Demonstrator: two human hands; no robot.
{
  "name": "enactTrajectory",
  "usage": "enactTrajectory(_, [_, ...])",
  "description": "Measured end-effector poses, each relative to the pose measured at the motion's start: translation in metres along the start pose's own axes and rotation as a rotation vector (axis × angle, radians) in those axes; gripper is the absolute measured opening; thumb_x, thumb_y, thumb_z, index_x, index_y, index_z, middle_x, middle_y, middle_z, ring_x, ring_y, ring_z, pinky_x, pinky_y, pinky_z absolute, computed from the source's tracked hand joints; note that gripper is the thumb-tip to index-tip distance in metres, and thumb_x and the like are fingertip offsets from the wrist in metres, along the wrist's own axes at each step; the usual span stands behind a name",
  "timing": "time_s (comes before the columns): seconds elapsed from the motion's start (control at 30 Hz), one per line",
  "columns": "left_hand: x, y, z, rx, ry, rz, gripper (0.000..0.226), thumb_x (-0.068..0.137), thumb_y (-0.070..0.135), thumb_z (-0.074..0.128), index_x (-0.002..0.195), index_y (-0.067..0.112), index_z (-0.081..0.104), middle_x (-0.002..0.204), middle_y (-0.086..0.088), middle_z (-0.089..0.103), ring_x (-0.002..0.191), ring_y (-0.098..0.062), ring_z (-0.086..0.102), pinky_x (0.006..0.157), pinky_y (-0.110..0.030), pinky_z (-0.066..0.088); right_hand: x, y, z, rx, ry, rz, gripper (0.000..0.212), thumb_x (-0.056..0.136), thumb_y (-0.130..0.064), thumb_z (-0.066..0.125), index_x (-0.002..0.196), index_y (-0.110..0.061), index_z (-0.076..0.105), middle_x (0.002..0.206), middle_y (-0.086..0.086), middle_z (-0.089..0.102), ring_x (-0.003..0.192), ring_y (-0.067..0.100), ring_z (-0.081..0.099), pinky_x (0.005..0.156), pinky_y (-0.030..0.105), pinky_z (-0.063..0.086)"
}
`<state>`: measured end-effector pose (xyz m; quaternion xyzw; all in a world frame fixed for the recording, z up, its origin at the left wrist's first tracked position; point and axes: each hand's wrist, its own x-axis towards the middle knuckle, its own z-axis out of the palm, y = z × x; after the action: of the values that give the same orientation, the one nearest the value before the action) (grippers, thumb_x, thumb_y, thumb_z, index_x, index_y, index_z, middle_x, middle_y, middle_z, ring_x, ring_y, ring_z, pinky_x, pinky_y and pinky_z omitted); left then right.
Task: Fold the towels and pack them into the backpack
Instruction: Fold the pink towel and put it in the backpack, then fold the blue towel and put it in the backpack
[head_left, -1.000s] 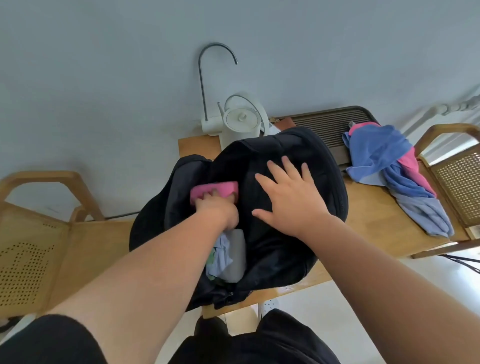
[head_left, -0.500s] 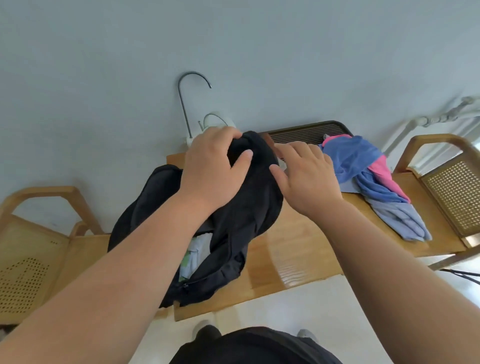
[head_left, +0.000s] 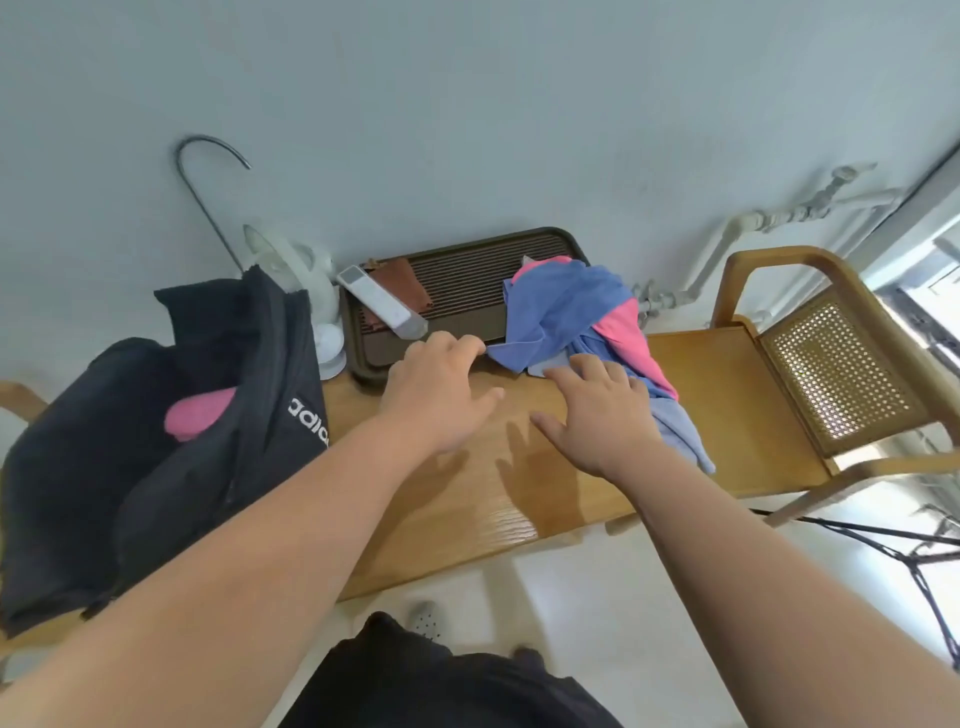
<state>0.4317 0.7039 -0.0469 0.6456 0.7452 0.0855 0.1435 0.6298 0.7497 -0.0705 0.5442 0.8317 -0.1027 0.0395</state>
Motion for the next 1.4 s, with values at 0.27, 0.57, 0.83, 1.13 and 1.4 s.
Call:
enactTrajectory(0.27, [0.074,0.025,0.067,0.012,-0.189,-0.002,0.064,0.088,0.059,0.059,0.144,0.031,0.041,0.146,-0.002,0.040,0.132,-0.030,0.041,0.105,-0.045,0.041,0.050,0.062,0.024,-0.029,-0.205,0.112,0.065,0.089,-0.066,0.051,0.145,-0.035,0.041,0.158,0.005,0.027,0.143,0.033,0.028,0.113,0.057,0.024])
enactTrajectory(0.57, [0.184,0.042,0.113,0.163,-0.368,0.014,0.057,0.086,0.059,0.058,0.136,0.033,0.049,0.152,-0.010,0.030,0.131,-0.035,0.038,0.106,-0.051,0.038,0.116,0.121,0.027,-0.031,-0.335,0.153,0.069,0.088,-0.066,0.054,0.148,-0.038,0.034,0.164,0.001,0.014,0.146,0.032,0.022,0.115,0.057,0.024])
enactTrajectory(0.83, [0.191,0.047,0.143,0.197,-0.351,-0.126,0.056,0.083,0.061,0.058,0.124,0.021,0.058,0.141,-0.006,0.032,0.121,-0.032,0.043,0.101,-0.048,0.043,0.135,0.173,0.050,0.012,-0.488,-0.001,0.074,0.091,-0.067,0.048,0.154,-0.037,0.026,0.168,-0.004,0.003,0.151,0.028,0.015,0.114,0.054,0.030])
enactTrajectory(1.13, [0.171,0.070,0.127,-0.237,0.058,-0.355,0.022,0.090,0.005,0.054,0.097,0.011,0.075,0.103,-0.007,0.062,0.092,-0.029,0.062,0.076,-0.040,0.052,0.150,0.210,0.059,-0.011,-0.591,-0.219,0.079,0.090,-0.064,0.053,0.156,-0.029,0.027,0.167,-0.006,0.008,0.144,0.025,0.034,0.105,0.046,0.045])
enactTrajectory(1.4, [0.142,0.114,0.060,-0.618,0.354,-0.383,0.036,0.079,-0.007,0.055,0.091,0.027,0.060,0.076,0.005,0.057,0.064,-0.004,0.048,0.054,-0.011,0.036,0.180,0.183,0.023,0.314,-0.188,-0.336,0.089,0.085,-0.053,0.068,0.158,-0.027,0.023,0.159,0.006,0.030,0.140,0.032,0.037,0.107,0.049,0.043])
